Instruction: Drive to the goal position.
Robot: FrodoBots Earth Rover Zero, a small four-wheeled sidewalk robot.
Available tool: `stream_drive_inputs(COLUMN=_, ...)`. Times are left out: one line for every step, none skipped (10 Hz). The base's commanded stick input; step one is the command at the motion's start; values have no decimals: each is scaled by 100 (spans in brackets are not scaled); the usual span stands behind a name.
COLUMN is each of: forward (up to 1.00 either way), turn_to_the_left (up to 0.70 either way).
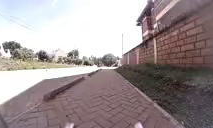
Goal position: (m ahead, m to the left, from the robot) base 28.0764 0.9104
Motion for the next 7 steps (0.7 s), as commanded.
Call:
stream_drive_inputs(forward=12, turn_to_the_left=0)
stream_drive_inputs(forward=72, turn_to_the_left=0)
stream_drive_inputs(forward=85, turn_to_the_left=0)
stream_drive_inputs(forward=85, turn_to_the_left=0)
stream_drive_inputs(forward=94, turn_to_the_left=0)
stream_drive_inputs(forward=100, turn_to_the_left=0)
stream_drive_inputs(forward=100, turn_to_the_left=0)
